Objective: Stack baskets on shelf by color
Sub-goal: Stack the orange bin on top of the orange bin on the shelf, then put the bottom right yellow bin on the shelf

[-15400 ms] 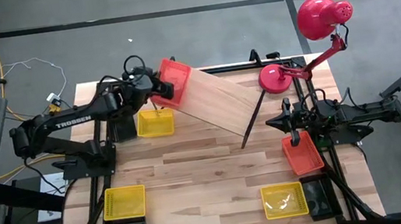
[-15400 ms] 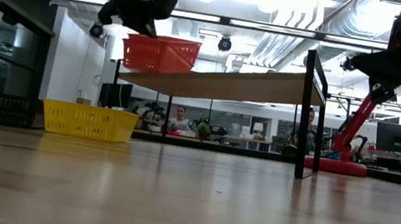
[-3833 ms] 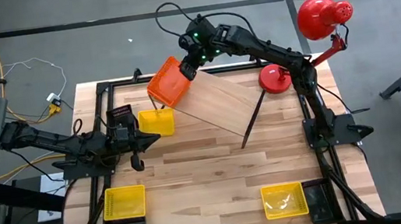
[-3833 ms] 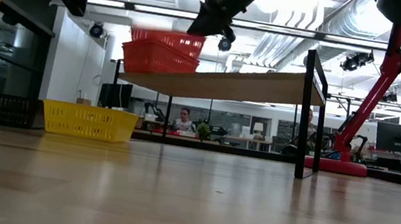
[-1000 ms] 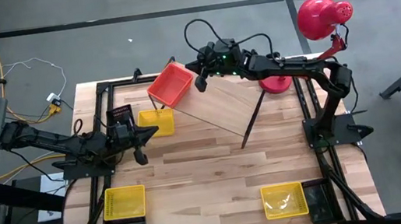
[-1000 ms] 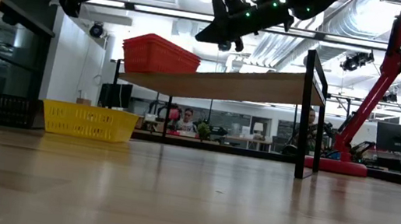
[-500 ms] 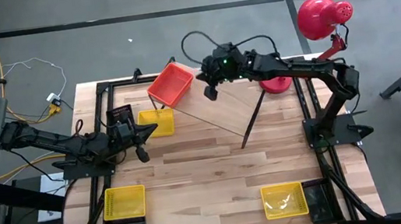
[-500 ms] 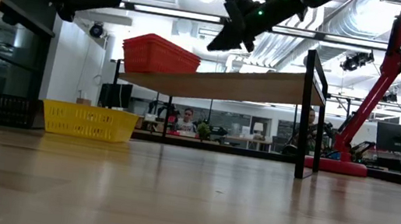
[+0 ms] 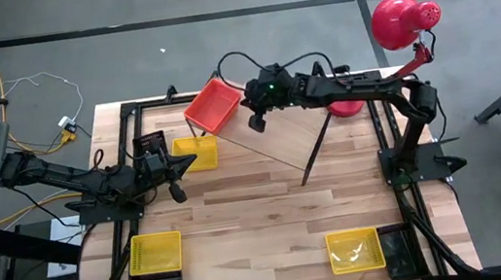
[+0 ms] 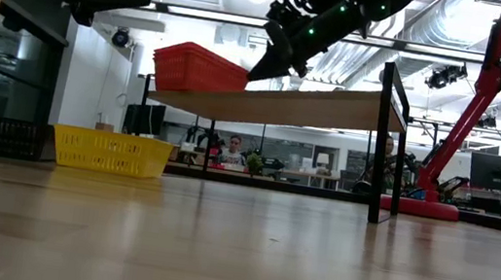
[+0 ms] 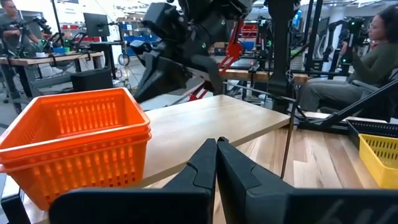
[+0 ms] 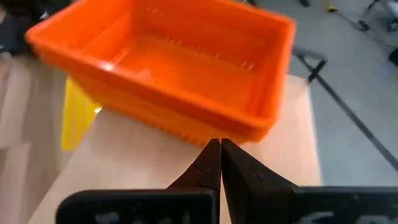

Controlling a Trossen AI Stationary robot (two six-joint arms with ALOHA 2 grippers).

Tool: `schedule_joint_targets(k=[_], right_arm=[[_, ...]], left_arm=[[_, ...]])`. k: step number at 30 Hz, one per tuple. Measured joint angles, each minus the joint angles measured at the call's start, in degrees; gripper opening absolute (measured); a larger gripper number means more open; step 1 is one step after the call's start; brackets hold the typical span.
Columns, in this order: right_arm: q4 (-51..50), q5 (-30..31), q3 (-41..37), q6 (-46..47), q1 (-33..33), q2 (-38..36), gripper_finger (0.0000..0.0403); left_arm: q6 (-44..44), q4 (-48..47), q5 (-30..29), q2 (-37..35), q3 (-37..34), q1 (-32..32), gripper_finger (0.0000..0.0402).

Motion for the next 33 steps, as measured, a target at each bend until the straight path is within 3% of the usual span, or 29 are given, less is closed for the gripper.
schedule_joint_targets(k=[25, 33], right_arm=[[5.04, 2.76, -0.07, 2.31, -0.82, 1.70, 0.0000], [-8.64, 2.58, -0.07, 0.38, -0.36, -4.35, 0.0000]], left_arm=[[-0.04, -0.11, 0.20, 0.02, 0.00, -0.02, 0.0000], [-0.19, -0.46, 0.22, 0.02, 0.00, -0.07, 0.0000]])
